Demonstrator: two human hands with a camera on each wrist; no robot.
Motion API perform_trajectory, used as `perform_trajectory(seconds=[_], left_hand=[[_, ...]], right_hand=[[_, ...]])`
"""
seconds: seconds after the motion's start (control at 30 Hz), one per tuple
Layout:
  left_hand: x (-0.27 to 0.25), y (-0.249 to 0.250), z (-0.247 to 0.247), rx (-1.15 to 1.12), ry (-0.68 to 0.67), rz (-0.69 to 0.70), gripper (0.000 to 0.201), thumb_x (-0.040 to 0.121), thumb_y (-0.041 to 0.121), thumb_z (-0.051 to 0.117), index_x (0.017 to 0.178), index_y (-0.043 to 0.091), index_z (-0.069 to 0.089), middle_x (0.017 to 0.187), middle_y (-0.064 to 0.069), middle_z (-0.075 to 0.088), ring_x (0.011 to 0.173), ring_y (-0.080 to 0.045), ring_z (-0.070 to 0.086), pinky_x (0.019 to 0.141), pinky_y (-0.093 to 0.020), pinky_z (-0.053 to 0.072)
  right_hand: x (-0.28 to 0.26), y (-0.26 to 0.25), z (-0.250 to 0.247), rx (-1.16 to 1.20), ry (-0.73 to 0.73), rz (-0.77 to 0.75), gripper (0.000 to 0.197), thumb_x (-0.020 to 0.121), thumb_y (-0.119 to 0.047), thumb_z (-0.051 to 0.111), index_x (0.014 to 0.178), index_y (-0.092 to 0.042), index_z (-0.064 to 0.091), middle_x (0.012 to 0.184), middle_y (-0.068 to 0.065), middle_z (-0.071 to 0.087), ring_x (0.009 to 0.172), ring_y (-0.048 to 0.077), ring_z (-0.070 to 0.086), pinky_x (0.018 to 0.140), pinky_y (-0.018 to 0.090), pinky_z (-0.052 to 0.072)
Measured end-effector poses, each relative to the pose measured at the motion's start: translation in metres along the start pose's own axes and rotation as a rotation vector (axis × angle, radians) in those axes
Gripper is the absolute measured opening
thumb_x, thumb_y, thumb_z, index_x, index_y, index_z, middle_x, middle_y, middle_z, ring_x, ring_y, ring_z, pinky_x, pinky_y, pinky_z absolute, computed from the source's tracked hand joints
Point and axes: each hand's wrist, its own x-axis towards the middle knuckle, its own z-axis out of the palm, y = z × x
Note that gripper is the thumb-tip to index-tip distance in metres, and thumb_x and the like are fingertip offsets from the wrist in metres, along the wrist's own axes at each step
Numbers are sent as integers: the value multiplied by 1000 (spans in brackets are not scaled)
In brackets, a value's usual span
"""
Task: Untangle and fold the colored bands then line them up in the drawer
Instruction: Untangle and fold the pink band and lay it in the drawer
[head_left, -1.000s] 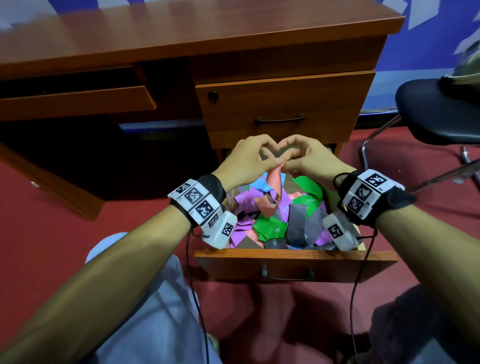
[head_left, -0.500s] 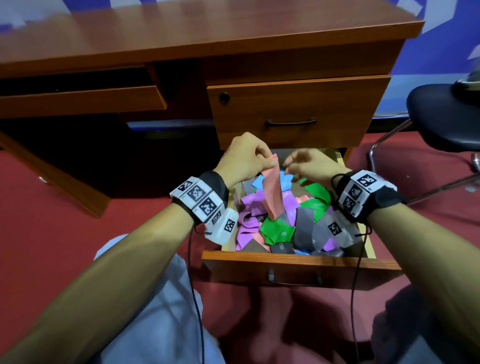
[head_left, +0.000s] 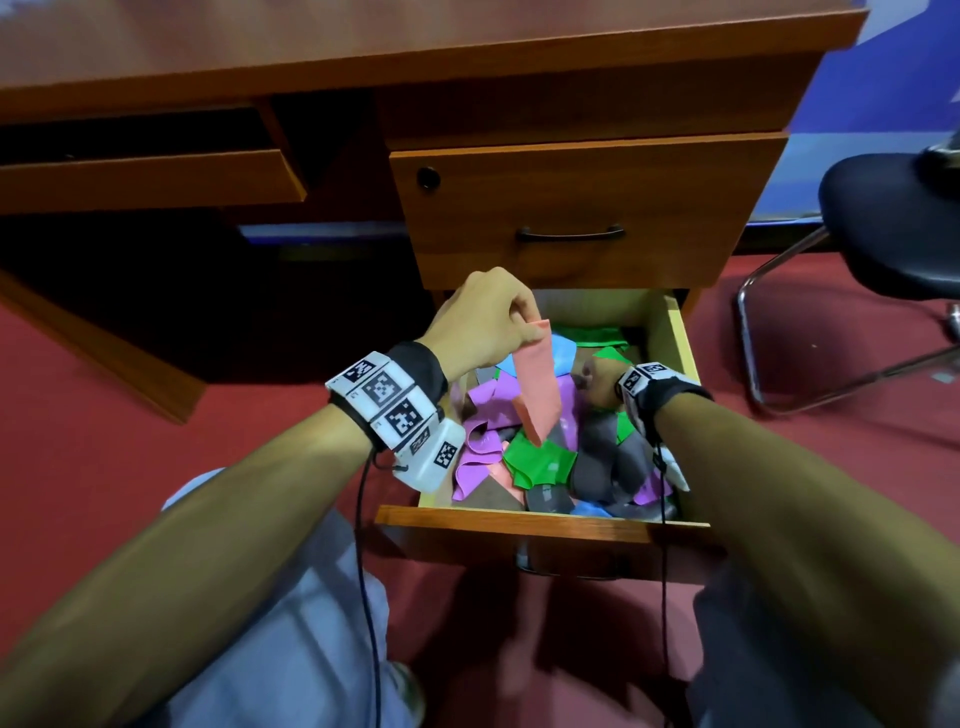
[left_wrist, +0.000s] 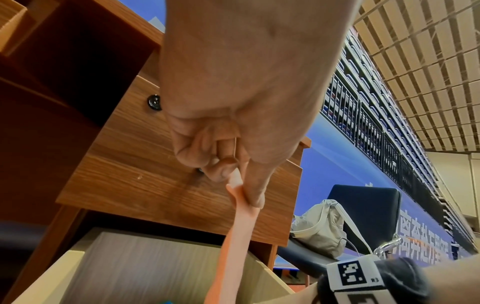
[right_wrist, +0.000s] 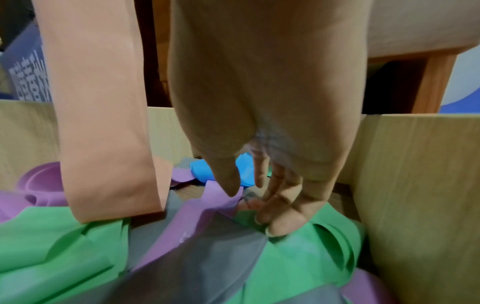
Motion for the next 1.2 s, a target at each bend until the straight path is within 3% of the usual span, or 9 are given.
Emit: perform_trajectory(seconds=[0.1,0.27,0.4,0.5,0.63,0.83,1.0,1.1,1.2], left_hand=[[2,-1,1,14,-11,-5,13,85,26,80,73,23,77,69,6,71,72,-19,71,69,-42,61],[0,-6,-1,3,-12,-12,13,84,27,80,73,22,76,68,4,71,72,-20,71,71,-41,61],[0,-13,-8,-18,-1,-7,13,83,28,82,74,20,77,68,3,73,71,-17,72,72,-40,61],[-2,-16,-13,-30,20,-4,14,83,31,82,74,21,77,71,5,73,73,-15,72,73,-40,61],[-5,-14,-15,-64,30,-7,14,83,31,82,75,20,77,69,5,72,71,-16,72,73,-39,62],[-15,-9,-11,-116,-12,-1,15,85,27,81,77,16,78,63,5,68,58,-11,63,59,-23,50],[-19,-8,-7,-183,-27,25,14,87,26,81,81,14,80,61,6,64,55,-3,53,51,-9,37],[-18,-10,-4,-204,-66,21,11,87,25,80,80,16,80,64,9,66,59,1,52,55,-9,37],[-17,-9,0,-311,-100,-23,13,88,19,79,79,10,80,58,13,64,52,6,51,54,-11,38]], right_hand=[[-66,-29,-25,89,27,-16,24,66,-34,66,65,-14,53,85,9,57,86,27,57,79,33,49],[-98,-43,-55,184,243,67,16,79,-17,73,76,-6,63,88,18,69,81,34,69,67,37,56],[-126,-45,-89,288,464,42,31,85,-34,72,100,-7,68,101,16,69,90,34,68,72,36,49],[-147,-45,-104,371,548,-7,31,85,-44,73,86,-13,69,88,8,66,80,26,61,70,29,38],[-168,-48,-110,479,466,-99,35,99,-38,56,74,-14,60,82,9,62,77,23,57,67,27,35],[-202,-51,-100,809,435,-234,47,103,-44,49,66,-15,55,58,-2,49,46,11,41,44,21,30],[-215,-52,-81,1083,307,-440,27,101,-34,59,80,-16,58,47,-9,43,42,11,32,43,20,21],[-214,-50,-83,1054,251,-469,6,98,-13,61,92,-12,63,48,-11,49,42,7,34,44,21,23],[-210,-48,-83,1057,209,-408,11,97,-9,58,94,-15,67,50,-10,50,43,8,35,47,22,23]])
